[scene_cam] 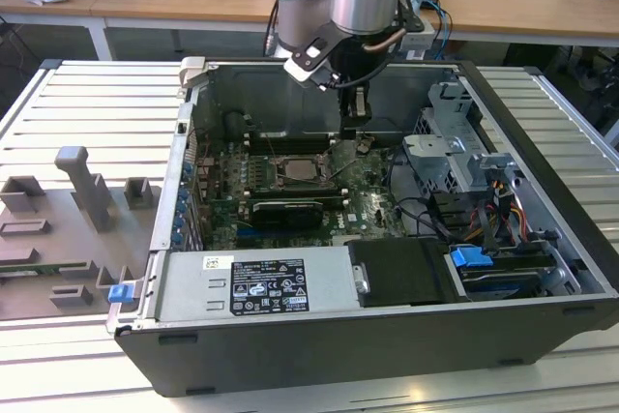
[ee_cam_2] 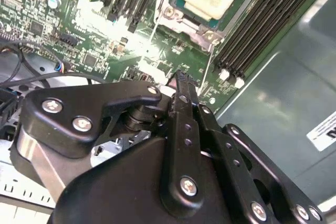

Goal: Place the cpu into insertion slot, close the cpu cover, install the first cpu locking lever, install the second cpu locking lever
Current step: 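Close the cpu cover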

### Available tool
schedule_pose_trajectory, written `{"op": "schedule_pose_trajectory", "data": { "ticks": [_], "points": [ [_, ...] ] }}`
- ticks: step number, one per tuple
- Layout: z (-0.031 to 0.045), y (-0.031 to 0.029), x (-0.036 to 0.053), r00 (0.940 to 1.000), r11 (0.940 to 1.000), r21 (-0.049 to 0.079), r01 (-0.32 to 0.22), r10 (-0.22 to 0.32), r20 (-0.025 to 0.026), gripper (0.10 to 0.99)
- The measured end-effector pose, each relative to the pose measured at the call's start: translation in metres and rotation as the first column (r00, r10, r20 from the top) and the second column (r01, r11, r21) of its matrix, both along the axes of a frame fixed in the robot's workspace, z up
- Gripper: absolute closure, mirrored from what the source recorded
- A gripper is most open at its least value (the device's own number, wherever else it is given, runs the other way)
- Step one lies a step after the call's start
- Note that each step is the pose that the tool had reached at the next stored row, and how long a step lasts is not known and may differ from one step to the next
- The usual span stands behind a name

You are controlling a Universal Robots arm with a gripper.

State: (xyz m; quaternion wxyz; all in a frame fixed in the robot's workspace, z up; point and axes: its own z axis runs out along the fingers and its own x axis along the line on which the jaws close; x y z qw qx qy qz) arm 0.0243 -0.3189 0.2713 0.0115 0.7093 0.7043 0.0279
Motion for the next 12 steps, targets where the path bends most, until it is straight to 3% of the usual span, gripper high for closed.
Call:
{"op": "schedule_pose_trajectory", "data": {
  "ticks": [2,8,12],
  "points": [
    [-0.0051,0.0,0.0068,1.0,1.0,0.0,-0.002,0.002,-0.0001,0.98],
    [-0.0081,0.0001,0.0217,1.0,1.0,-0.001,-0.003,0.003,-0.0022,0.98],
    [-0.0128,0.0001,0.031,1.0,1.0,-0.001,-0.003,0.003,-0.0091,0.98]
  ]
}}
